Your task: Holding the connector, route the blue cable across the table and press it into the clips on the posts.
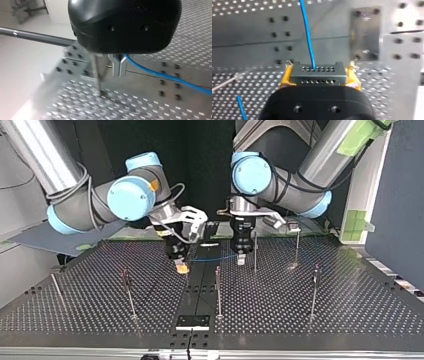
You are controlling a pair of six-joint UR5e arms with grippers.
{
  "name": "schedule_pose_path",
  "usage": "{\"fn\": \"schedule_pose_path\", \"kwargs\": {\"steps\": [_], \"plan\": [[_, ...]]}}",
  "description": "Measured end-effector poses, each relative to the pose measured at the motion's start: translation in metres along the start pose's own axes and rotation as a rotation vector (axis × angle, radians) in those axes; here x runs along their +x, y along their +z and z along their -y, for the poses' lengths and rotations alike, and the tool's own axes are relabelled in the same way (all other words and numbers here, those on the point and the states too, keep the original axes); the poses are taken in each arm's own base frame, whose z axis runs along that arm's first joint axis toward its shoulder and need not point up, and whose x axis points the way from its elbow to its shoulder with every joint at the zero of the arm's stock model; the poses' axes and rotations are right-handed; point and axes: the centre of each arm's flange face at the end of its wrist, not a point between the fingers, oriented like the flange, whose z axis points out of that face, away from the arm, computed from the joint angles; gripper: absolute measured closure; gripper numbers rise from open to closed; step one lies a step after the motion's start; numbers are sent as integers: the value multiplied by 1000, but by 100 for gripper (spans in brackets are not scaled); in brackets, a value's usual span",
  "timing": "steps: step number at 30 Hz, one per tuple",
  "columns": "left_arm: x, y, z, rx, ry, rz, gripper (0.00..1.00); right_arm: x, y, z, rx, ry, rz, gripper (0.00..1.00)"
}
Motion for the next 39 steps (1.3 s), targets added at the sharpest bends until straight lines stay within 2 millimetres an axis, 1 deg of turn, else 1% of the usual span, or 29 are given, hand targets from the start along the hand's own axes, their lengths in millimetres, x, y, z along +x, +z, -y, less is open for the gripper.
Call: {"fn": "schedule_pose_path", "kwargs": {"steps": [6, 7, 9, 11, 13, 18, 22, 26, 32, 39], "plan": [[-37, 0, 7, 21, -25, 61, 100, 31, -19, 2, 7, 4, -52, 100], [-46, 0, 8, 25, -30, 75, 97, 36, -21, 2, 7, 5, -60, 100], [-57, 1, 10, 35, -36, 92, 97, 47, -28, 2, 10, 7, -80, 100], [-61, 3, 12, 49, -37, 97, 97, 57, -34, 1, 16, 9, -97, 100], [-58, 6, 13, 59, -34, 89, 97, 60, -35, 0, 18, 10, -100, 100], [-49, 10, 12, 66, -30, 75, 97, 52, -29, -2, 18, 10, -86, 100], [-48, 13, 8, 60, -28, 73, 97, 46, -25, -4, 16, 10, -74, 100], [-46, 16, 5, 55, -25, 70, 97, 35, -18, -5, 13, 9, -54, 100], [-30, 24, 0, 57, -17, 55, 97, 25, -11, -8, 11, 8, -39, 100], [-30, 38, -6, 58, -18, 66, 97, 19, -3, -14, 10, 9, -30, 100]]}}
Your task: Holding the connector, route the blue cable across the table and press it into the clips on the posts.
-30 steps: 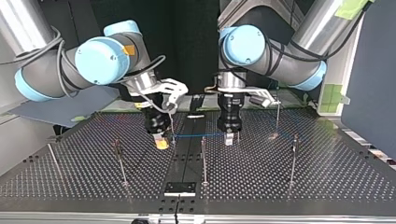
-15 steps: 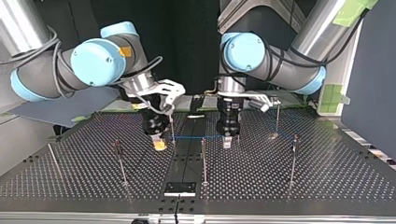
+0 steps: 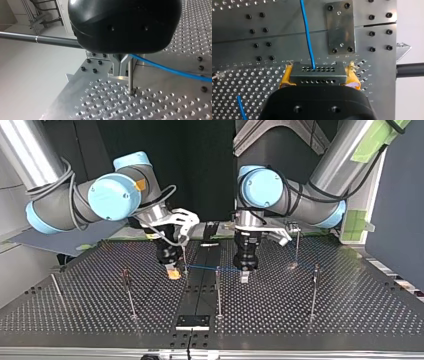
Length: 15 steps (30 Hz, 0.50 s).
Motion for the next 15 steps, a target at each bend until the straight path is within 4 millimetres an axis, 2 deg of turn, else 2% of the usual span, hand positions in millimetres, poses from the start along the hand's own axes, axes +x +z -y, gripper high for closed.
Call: {"fn": "schedule_pose_path", "kwargs": {"steps": [6, 15], "plan": [[6, 17, -4, 1, 3, -4, 97, -3, 9, -9, -2, 2, 1, 100], [-8, 41, -13, 0, 0, 34, 97, 18, 21, -24, -5, 8, -37, 100]]}}
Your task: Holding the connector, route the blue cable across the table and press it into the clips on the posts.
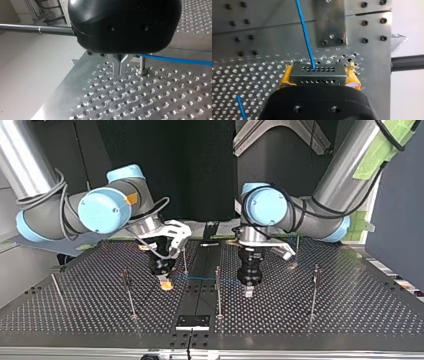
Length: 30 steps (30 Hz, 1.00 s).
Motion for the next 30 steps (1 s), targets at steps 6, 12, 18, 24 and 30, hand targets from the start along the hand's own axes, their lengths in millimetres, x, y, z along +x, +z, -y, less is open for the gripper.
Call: {"fn": "schedule_pose_path", "kwargs": {"steps": [6, 12, 18, 24, 30], "plan": [[11, 13, -6, 10, 11, -30, 97, -6, 14, -16, -16, 7, 7, 100], [26, 25, -14, 0, 14, -48, 97, -10, 23, -30, -29, 9, 12, 100], [27, 28, -17, -10, 15, -67, 83, -9, 25, -37, -30, 11, 12, 100], [29, 26, -16, 0, -19, -94, 0, -8, 26, -41, -34, 12, 14, 100], [33, 19, -16, -31, -24, -130, 0, -5, 25, -40, -34, 12, 12, 100]]}}
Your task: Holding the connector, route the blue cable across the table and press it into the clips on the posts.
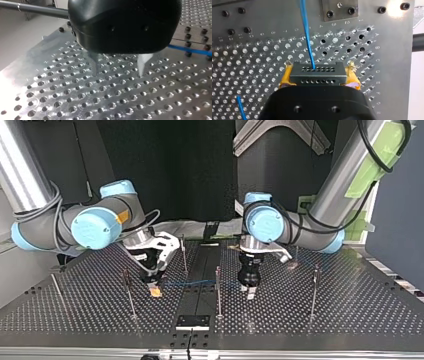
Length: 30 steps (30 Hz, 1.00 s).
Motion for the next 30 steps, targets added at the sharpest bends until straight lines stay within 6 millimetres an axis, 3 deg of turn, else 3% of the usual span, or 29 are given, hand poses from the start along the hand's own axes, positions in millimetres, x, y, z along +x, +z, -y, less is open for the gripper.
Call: {"fn": "schedule_pose_path", "kwargs": {"steps": [12, 30], "plan": [[-2, -17, 1, -75, 34, -62, 0, 3, -1, 0, 0, 0, -1, 100], [-24, -74, 44, -25, 63, -137, 0, 7, -3, 0, -2, 0, -3, 100]]}}
